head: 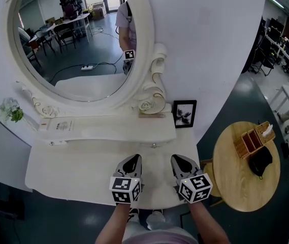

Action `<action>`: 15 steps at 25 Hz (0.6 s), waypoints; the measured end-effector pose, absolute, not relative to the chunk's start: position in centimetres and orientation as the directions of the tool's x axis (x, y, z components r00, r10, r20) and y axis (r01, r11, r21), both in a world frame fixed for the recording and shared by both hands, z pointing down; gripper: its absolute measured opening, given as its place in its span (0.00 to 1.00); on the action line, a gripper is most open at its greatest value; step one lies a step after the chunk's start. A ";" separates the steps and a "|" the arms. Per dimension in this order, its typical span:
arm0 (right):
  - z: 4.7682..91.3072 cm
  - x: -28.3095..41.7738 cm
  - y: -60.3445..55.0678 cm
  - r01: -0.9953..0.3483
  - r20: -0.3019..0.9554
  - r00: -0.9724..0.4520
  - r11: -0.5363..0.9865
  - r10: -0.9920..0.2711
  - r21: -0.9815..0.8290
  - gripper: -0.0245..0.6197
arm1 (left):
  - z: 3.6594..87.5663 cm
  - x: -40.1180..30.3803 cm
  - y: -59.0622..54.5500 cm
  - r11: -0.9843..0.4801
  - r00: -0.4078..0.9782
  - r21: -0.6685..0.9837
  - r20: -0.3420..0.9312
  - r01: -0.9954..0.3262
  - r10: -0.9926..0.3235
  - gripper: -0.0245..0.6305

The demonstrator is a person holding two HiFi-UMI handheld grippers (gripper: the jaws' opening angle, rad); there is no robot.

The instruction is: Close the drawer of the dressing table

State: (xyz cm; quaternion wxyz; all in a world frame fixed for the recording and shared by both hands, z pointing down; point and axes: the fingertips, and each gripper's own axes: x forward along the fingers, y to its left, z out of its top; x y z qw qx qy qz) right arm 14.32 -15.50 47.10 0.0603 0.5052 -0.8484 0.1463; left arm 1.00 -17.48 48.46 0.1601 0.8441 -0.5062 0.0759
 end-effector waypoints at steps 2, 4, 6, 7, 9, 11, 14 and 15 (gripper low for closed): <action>46.7 14.3 -15.2 -0.873 0.242 -0.486 0.451 -0.840 -0.187 0.05 | 48.0 1.0 -17.1 -0.443 0.480 0.188 0.281 -0.877 -0.831 0.04; 46.3 14.3 -14.8 -0.870 0.235 -0.491 0.457 -0.839 -0.185 0.05 | 47.5 1.0 -16.7 -0.447 0.481 0.181 0.272 -0.876 -0.833 0.04; 45.8 14.1 -14.5 -0.866 0.226 -0.497 0.464 -0.838 -0.184 0.04 | 47.0 0.9 -16.4 -0.450 0.482 0.175 0.262 -0.876 -0.836 0.04; 45.6 14.0 -14.3 -0.865 0.221 -0.500 0.468 -0.837 -0.183 0.04 | 46.7 0.8 -16.3 -0.450 0.482 0.173 0.258 -0.876 -0.838 0.04; 45.3 13.8 -13.9 -0.862 0.215 -0.504 0.473 -0.836 -0.182 0.05 | 46.3 0.6 -16.0 -0.449 0.479 0.170 0.249 -0.877 -0.842 0.04; 45.1 13.7 -13.5 -0.861 0.215 -0.506 0.476 -0.835 -0.177 0.04 | 45.9 0.5 -15.7 -0.448 0.477 0.168 0.242 -0.878 -0.845 0.04; 44.9 13.6 -13.0 -0.855 0.218 -0.517 0.490 -0.828 -0.168 0.04 | 45.5 0.4 -15.3 -0.446 0.474 0.163 0.233 -0.880 -0.850 0.04; 44.8 13.5 -12.9 -0.852 0.218 -0.523 0.497 -0.824 -0.165 0.04 | 45.5 0.3 -15.1 -0.445 0.472 0.161 0.231 -0.881 -0.851 0.04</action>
